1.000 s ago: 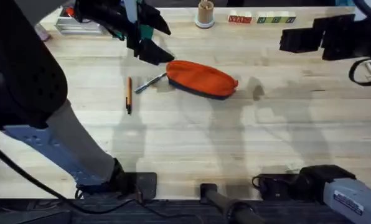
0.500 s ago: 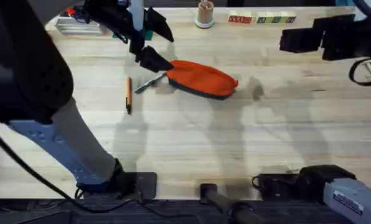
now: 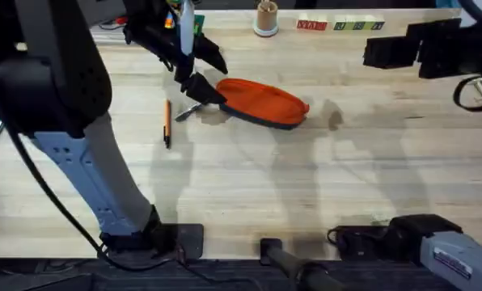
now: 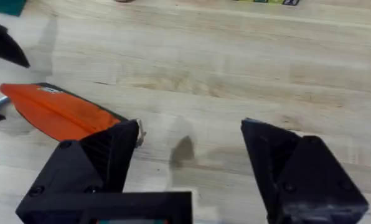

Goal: Unzip the bag, pick up the pens from the table one at a time and place them inside, then zip the bag closed.

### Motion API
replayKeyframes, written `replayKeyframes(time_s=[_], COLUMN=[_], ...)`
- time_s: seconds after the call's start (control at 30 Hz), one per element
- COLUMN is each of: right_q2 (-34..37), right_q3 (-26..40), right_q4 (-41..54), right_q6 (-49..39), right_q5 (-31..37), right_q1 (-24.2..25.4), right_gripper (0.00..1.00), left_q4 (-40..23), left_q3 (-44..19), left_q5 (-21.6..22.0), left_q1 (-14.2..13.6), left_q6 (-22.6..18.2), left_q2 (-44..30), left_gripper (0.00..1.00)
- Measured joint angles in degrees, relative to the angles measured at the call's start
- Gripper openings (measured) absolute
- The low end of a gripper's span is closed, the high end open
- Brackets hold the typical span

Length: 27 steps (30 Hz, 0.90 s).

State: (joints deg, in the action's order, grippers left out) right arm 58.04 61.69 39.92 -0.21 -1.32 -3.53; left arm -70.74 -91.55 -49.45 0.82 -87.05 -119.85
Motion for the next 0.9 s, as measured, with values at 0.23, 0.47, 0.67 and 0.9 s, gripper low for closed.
replayKeyframes(time_s=[0.23,0.47,0.67,0.9], right_q2=[0.0,0.0,0.0,0.0], right_q3=[0.0,0.0,0.0,0.0], right_q4=[0.0,0.0,0.0,0.0], right_q6=[0.0,0.0,0.0,0.0], right_q5=[0.0,0.0,0.0,0.0], right_q1=[0.0,0.0,0.0,0.0], right_gripper=[0.997,0.998,0.998,0.997], left_q4=[0.0,0.0,0.1,-0.3], left_q3=[0.0,0.0,0.0,0.0], left_q5=[0.0,-0.3,-2.9,-3.7], left_q1=[0.0,0.0,0.0,-0.2], left_q6=[0.0,0.0,0.0,-0.2], left_q2=[-0.7,-0.7,-0.7,-0.7], left_gripper=[0.993,0.993,0.476,0.044])
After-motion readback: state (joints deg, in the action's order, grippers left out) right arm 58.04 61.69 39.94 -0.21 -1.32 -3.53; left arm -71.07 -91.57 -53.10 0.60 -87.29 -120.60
